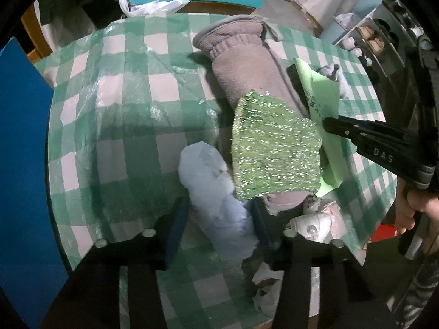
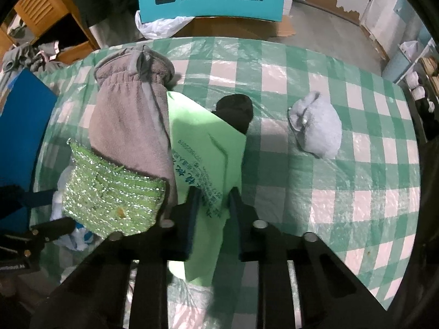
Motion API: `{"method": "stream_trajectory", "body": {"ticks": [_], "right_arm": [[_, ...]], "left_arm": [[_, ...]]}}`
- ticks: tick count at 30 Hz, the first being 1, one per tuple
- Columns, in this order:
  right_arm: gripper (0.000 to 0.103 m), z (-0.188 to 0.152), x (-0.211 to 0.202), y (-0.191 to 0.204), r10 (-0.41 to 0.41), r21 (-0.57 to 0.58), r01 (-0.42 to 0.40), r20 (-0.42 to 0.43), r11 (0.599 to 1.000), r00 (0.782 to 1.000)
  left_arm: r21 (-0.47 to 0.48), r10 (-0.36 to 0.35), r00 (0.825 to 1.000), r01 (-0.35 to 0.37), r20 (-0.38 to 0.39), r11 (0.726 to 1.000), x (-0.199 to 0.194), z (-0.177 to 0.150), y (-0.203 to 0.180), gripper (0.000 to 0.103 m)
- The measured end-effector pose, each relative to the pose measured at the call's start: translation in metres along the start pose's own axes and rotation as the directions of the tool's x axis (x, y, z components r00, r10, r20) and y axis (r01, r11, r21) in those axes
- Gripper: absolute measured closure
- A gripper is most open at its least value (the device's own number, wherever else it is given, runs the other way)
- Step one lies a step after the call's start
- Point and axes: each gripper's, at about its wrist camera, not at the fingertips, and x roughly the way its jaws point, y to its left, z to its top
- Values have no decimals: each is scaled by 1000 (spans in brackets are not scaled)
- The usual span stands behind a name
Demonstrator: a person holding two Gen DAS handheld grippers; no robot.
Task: Organize soft objects
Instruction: 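Close the left tool on the pale blue sock while the right tool grips the light green sheet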
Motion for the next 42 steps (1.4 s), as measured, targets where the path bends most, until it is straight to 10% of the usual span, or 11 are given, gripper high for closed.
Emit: {"method": "stream_trajectory", "body": {"ticks": [10,17,27,35,42], "right_arm": [[85,-5,-3,-16,26,73,-26,-10,997,1000],[43,-4,-7,-10,43,80,-44,10,996,999],[41,-9,10,-1,42,37,-40,-45,999,998],[83,-10,6,-7,80,43,-78,-38,996,996],[90,-12,1,-22,65,78,-63,-26,995,998]], "left_arm": [[-23,90,995,-89,45,996,-14,3,19,60],[-37,131,989,-129,63,991,-20,6,33,59],[-17,162,986,-161,44,987,-12,7,29,32],[-17,165,986,-164,20,986,-5,10,26,31],[-22,168,986,-167,16,986,-2,13,26,26]]}}
